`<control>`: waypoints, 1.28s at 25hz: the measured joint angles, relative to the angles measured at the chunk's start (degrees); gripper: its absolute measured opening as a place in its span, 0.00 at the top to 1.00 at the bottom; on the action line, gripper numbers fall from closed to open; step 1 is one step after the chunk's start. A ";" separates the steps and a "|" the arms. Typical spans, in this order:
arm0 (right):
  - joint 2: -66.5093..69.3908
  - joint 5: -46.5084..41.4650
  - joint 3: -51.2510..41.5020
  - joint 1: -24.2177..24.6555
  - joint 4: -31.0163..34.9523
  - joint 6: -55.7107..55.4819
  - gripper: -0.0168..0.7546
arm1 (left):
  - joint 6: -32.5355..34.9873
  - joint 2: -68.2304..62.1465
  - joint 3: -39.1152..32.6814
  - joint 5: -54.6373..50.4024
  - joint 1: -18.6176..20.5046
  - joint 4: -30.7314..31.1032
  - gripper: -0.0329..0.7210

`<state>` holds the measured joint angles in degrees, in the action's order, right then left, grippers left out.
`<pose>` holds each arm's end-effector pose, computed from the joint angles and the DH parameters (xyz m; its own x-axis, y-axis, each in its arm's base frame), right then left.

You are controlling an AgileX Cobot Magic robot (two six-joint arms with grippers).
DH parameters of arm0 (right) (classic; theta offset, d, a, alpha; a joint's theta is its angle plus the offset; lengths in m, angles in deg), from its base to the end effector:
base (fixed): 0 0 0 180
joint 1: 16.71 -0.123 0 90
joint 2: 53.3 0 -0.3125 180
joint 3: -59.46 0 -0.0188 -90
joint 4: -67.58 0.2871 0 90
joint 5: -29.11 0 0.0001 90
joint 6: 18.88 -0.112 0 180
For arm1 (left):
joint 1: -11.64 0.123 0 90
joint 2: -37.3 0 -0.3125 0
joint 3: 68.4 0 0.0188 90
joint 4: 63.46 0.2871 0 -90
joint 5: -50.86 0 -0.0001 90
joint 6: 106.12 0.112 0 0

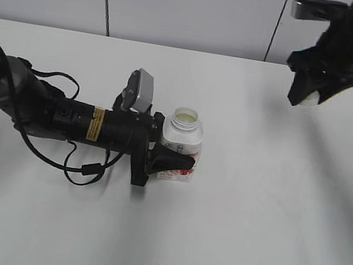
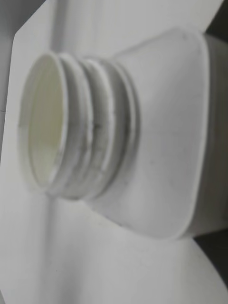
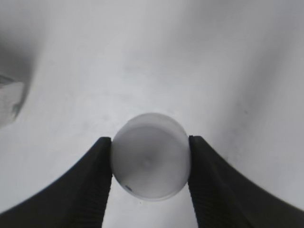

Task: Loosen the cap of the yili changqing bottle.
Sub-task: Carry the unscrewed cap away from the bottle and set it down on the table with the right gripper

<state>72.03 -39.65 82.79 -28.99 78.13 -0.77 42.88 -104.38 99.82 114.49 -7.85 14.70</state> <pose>0.4686 0.1216 0.2278 -0.8755 -0.4388 -0.2026 -0.4672 0.8757 0.1222 0.3735 -0.2363 0.0329 -0.0785 0.3109 -0.9472 0.9957 0.0717 -0.0589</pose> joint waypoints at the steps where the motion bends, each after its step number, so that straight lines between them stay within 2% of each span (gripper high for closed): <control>1: -0.07 0.88 -1.49 1.75 0.42 -0.34 0.48 | 0.00 0.00 0.00 0.00 0.00 0.00 0.47; 3: -0.39 3.94 -4.56 4.62 2.24 -0.99 0.48 | 0.00 0.00 0.00 0.06 0.00 0.04 0.47; 9: -4.21 14.34 -18.22 12.82 16.04 4.07 0.48 | 0.00 0.00 0.00 0.06 0.00 -0.02 0.47; 12: -4.92 17.19 -24.40 15.85 17.99 5.72 0.48 | 0.00 0.00 0.00 0.06 0.00 -0.02 0.47; 19: -4.93 22.30 -31.93 20.94 17.20 7.68 0.48 | -0.05 0.00 0.00 0.06 0.00 -0.02 0.47; 23: -4.65 24.19 -32.85 21.54 13.70 7.81 0.48 | -0.05 0.05 0.00 0.06 0.00 -0.02 0.47; 32: -1.12 25.42 -32.92 21.59 11.69 7.87 0.48 | -0.05 0.05 0.00 -0.06 0.00 -0.02 0.47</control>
<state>70.91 -14.23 49.87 -7.40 89.82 7.10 42.83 -104.33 99.82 114.43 -7.85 14.68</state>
